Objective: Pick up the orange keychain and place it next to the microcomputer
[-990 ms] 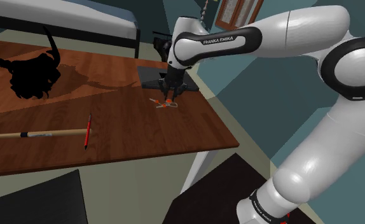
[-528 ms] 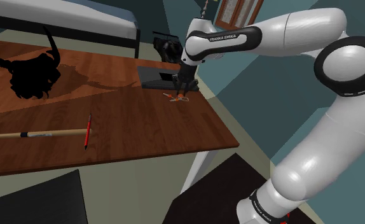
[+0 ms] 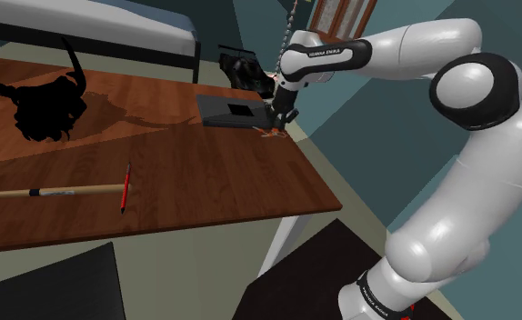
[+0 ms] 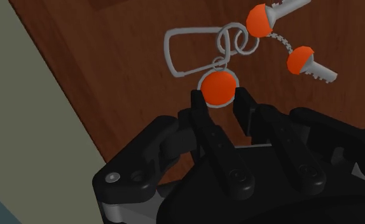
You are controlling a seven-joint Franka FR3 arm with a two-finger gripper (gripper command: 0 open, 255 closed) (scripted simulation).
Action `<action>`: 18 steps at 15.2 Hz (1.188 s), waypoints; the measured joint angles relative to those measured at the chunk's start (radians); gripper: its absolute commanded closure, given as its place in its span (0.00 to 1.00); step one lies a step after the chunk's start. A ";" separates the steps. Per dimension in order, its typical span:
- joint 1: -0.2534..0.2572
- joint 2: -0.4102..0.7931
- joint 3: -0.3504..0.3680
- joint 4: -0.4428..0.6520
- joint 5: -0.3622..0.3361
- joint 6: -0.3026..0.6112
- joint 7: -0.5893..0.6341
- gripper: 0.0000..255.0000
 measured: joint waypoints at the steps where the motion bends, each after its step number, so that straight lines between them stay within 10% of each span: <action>1: -0.010 0.016 -0.008 0.018 -0.002 -0.002 -0.018 1.00; 18: -0.070 0.157 -0.055 0.069 -0.020 0.087 -0.118 1.00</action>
